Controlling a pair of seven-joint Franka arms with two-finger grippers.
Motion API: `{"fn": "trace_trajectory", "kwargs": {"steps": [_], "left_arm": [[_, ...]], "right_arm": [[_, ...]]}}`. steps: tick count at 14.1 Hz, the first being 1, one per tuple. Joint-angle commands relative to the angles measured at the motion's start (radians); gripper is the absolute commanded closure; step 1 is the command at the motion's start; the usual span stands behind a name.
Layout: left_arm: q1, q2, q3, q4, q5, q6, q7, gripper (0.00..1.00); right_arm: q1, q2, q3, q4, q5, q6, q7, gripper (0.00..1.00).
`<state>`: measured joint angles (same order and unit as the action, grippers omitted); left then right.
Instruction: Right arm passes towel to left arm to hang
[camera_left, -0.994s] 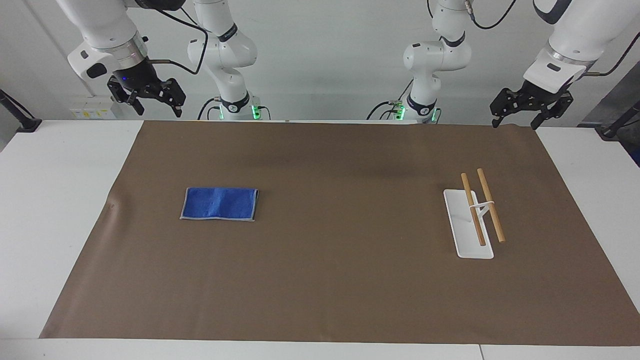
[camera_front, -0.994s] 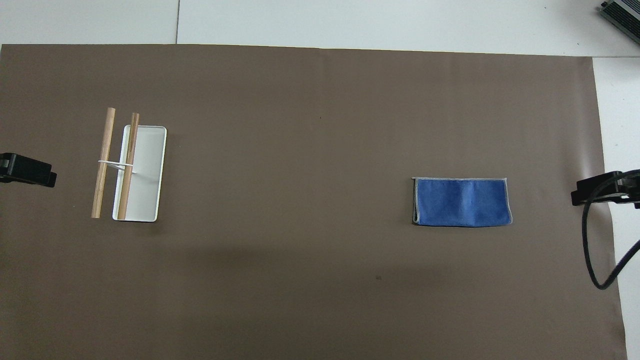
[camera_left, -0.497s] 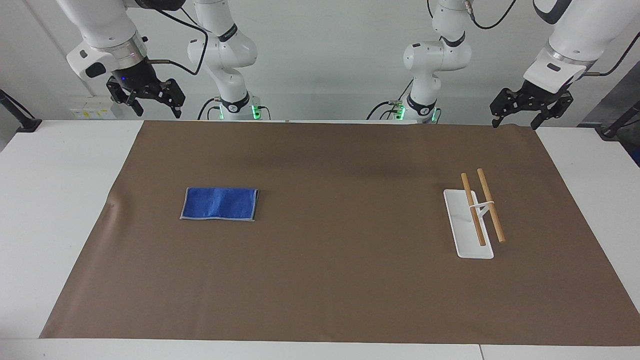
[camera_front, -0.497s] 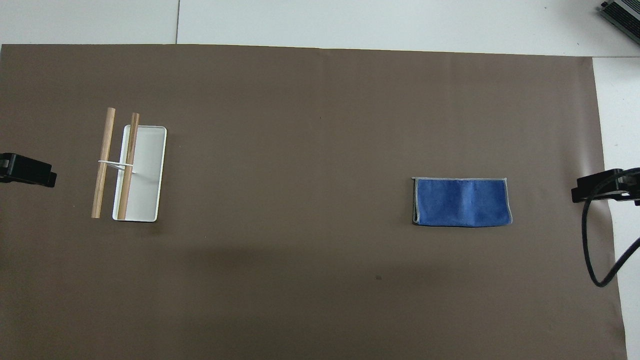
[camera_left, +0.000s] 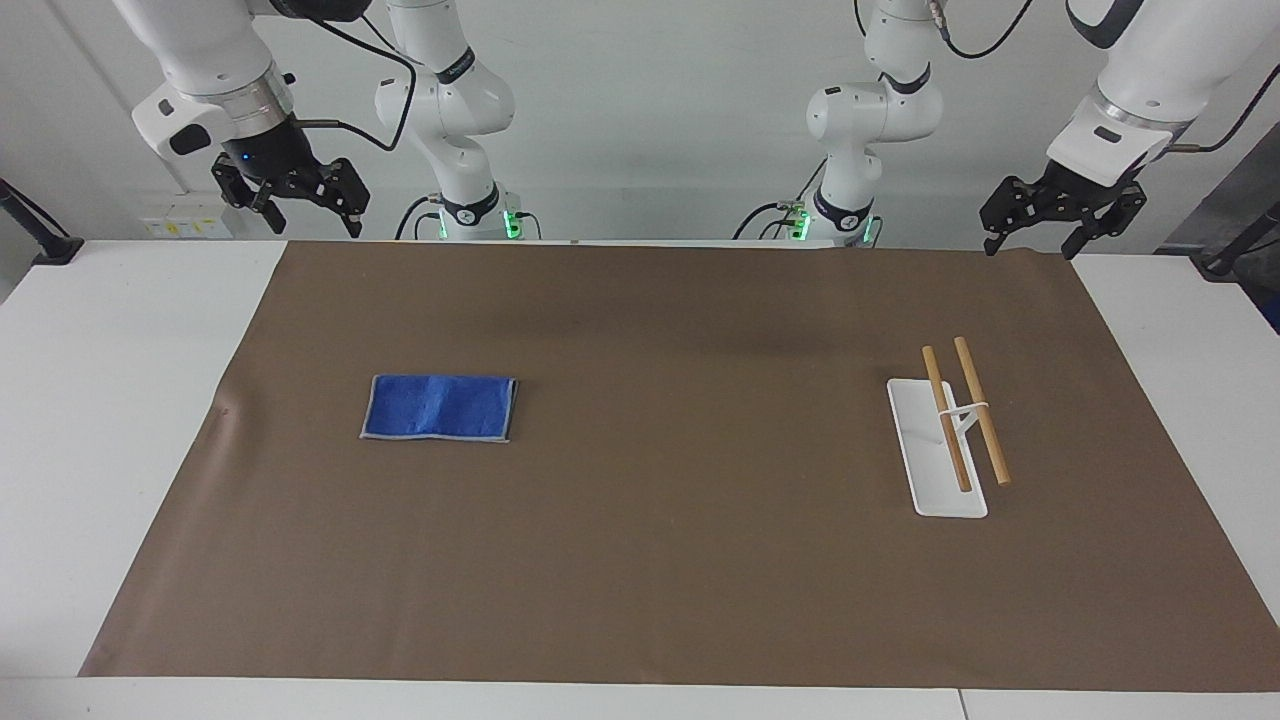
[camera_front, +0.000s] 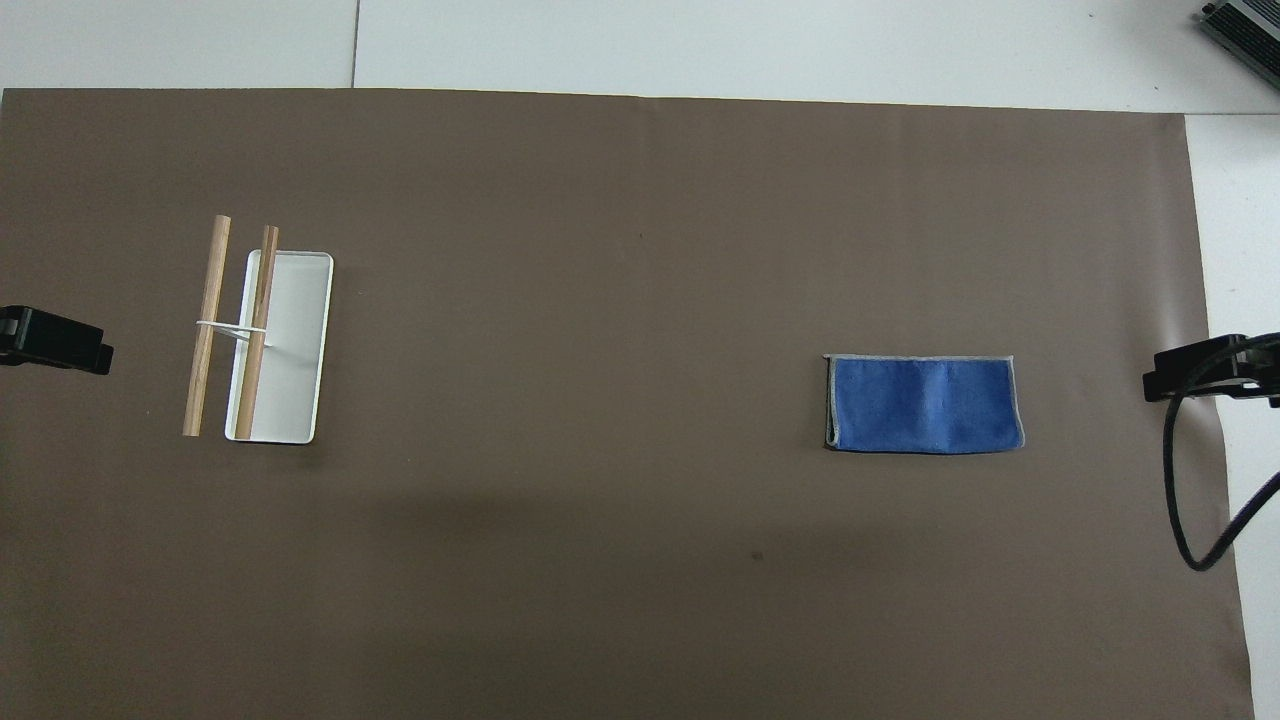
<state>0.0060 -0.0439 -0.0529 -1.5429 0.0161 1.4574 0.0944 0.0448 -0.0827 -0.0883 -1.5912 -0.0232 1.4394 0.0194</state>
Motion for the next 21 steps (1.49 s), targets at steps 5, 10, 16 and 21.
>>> {"fn": "trace_trajectory", "kwargs": {"steps": [5, 10, 16, 21], "left_arm": [[0.006, -0.005, -0.007, -0.005, 0.019, -0.005, -0.008, 0.0], [0.006, -0.007, -0.007, -0.005, 0.019, -0.005, -0.008, 0.0], [0.006, -0.007, -0.007, -0.005, 0.019, -0.005, -0.008, 0.0], [0.006, -0.005, -0.007, -0.005, 0.019, -0.005, -0.008, 0.0]], "right_arm": [[-0.006, -0.026, 0.016, -0.058, 0.005, 0.083, -0.015, 0.0], [-0.006, -0.025, 0.056, -0.16, 0.005, 0.199, 0.016, 0.0], [0.052, 0.012, 0.09, -0.387, 0.008, 0.536, 0.072, 0.0], [0.052, 0.032, 0.09, -0.608, 0.008, 0.758, 0.085, 0.0]]}}
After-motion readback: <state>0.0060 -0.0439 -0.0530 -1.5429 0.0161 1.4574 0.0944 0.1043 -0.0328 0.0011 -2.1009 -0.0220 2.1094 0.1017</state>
